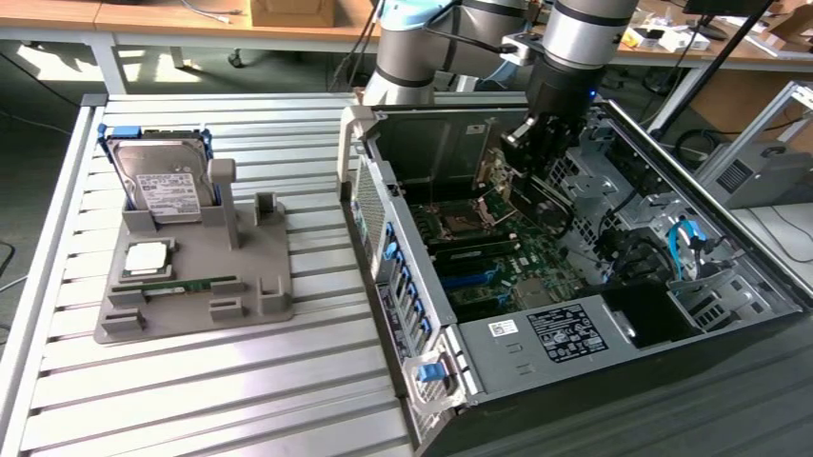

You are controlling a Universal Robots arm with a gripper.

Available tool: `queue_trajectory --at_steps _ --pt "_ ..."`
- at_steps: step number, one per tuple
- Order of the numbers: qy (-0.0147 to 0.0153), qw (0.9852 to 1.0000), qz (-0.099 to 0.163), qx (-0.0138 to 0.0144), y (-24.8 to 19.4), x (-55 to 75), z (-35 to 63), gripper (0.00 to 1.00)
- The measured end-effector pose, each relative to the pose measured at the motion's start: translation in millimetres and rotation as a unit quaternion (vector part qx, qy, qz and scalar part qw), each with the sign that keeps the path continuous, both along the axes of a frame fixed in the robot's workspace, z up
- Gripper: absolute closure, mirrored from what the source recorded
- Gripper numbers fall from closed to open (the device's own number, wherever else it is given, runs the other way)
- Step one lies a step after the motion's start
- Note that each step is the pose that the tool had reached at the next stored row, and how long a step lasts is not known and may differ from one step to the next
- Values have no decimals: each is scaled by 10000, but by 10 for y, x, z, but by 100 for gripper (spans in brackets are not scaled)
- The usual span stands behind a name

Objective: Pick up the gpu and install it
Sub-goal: 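Insert the gpu into the slot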

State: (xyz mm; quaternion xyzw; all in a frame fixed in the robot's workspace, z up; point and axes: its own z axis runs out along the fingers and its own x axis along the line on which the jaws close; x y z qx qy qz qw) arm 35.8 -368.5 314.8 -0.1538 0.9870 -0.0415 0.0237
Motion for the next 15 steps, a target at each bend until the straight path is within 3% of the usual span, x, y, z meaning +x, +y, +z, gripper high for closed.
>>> queue_trajectory --at_steps 15 --pt "0 9995 301 0 0 0 0 73"
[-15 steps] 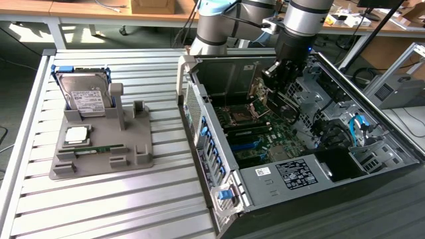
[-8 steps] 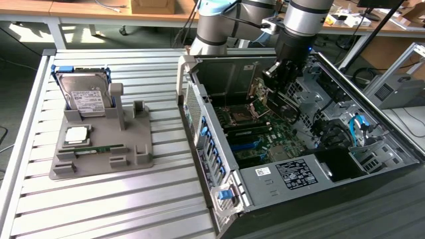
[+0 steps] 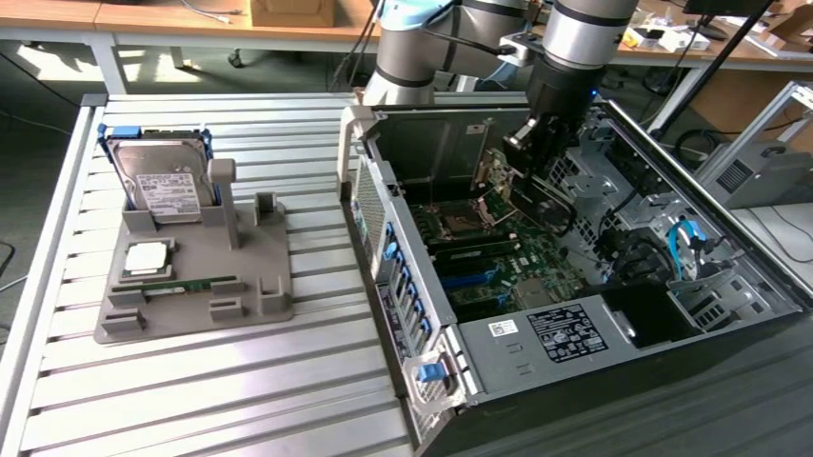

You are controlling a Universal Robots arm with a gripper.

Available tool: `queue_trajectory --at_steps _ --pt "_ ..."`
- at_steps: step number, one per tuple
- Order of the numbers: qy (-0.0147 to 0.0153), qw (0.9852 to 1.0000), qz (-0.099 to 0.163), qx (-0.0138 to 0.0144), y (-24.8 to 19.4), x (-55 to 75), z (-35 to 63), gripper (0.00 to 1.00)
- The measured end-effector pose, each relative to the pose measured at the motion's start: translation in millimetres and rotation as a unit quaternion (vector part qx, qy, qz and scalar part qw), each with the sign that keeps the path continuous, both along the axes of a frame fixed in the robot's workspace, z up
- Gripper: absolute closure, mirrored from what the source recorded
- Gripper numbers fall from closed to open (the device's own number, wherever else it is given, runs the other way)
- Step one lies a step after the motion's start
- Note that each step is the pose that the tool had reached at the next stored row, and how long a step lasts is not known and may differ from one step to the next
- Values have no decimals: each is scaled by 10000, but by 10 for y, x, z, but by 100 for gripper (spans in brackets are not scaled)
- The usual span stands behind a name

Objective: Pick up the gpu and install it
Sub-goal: 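Insert the gpu into the slot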

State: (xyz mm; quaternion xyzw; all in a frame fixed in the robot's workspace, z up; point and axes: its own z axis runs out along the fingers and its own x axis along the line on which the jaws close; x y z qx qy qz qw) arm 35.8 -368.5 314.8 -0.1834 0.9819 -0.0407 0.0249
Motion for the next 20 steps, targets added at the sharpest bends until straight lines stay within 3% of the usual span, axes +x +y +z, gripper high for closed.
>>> queue_trajectory --at_steps 20 --pt "0 9989 460 0 0 0 0 73"
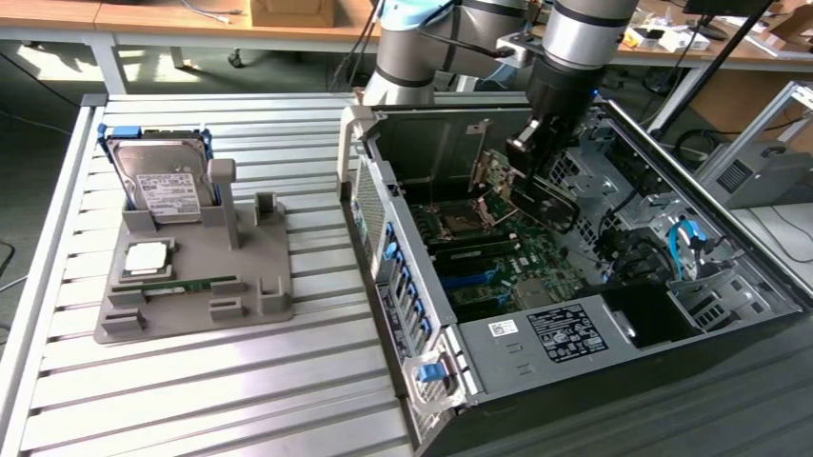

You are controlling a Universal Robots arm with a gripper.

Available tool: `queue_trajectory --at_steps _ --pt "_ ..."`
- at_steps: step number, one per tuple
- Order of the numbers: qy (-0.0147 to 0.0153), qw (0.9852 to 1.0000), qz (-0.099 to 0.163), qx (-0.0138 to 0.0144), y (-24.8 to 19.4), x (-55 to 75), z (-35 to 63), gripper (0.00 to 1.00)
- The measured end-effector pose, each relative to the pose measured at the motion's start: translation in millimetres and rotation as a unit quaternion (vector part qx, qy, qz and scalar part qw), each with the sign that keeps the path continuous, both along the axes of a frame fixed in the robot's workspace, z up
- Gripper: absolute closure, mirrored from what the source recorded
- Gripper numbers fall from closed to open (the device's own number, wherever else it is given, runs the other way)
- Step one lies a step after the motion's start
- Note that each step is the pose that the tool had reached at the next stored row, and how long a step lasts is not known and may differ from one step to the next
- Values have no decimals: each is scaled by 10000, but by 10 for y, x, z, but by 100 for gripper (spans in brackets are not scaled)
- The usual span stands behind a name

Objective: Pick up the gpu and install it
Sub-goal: 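Insert the gpu into the slot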

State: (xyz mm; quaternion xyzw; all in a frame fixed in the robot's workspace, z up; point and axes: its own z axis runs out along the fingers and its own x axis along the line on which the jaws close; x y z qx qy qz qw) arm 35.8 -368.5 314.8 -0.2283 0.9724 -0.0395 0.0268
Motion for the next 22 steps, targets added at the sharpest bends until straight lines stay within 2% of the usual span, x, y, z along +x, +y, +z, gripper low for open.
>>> queue_trajectory --at_steps 22 --pt "0 9989 465 0 0 0 -1 73"
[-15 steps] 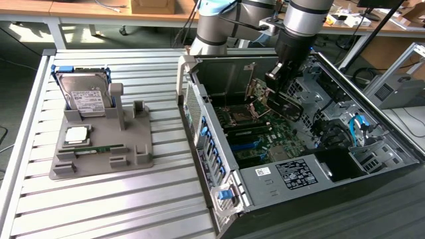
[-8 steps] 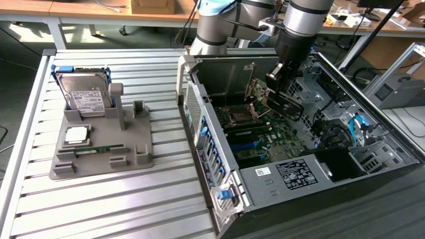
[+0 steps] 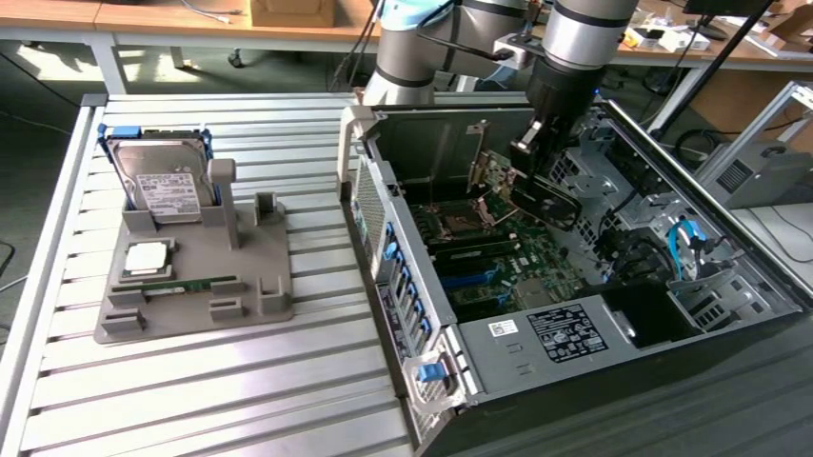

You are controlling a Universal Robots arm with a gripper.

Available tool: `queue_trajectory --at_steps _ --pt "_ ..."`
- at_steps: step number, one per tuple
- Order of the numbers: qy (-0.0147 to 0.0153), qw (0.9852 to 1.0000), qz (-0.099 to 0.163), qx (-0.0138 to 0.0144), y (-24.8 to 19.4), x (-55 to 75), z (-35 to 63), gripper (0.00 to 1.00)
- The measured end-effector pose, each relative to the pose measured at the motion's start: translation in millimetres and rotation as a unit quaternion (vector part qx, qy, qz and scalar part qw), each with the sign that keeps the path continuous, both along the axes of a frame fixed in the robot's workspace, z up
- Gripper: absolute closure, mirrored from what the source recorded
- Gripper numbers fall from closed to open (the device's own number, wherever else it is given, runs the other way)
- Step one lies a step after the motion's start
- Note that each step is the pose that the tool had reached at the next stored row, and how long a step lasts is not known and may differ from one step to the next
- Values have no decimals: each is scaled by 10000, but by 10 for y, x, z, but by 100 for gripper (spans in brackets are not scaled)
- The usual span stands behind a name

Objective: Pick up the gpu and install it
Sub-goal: 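Insert the gpu into the slot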

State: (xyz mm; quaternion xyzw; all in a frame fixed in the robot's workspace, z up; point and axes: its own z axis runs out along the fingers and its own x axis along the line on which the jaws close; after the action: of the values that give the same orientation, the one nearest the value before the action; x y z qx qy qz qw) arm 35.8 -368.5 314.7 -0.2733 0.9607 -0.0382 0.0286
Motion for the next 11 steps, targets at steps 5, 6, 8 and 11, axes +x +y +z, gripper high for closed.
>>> queue_trajectory --at_steps 5,6,8,11 --pt "0 9999 104 0 0 0 0 73" --pt "0 9999 124 0 0 0 0 73" --pt "0 9999 163 0 0 0 0 73" --pt "0 9997 228 0 0 0 0 73"
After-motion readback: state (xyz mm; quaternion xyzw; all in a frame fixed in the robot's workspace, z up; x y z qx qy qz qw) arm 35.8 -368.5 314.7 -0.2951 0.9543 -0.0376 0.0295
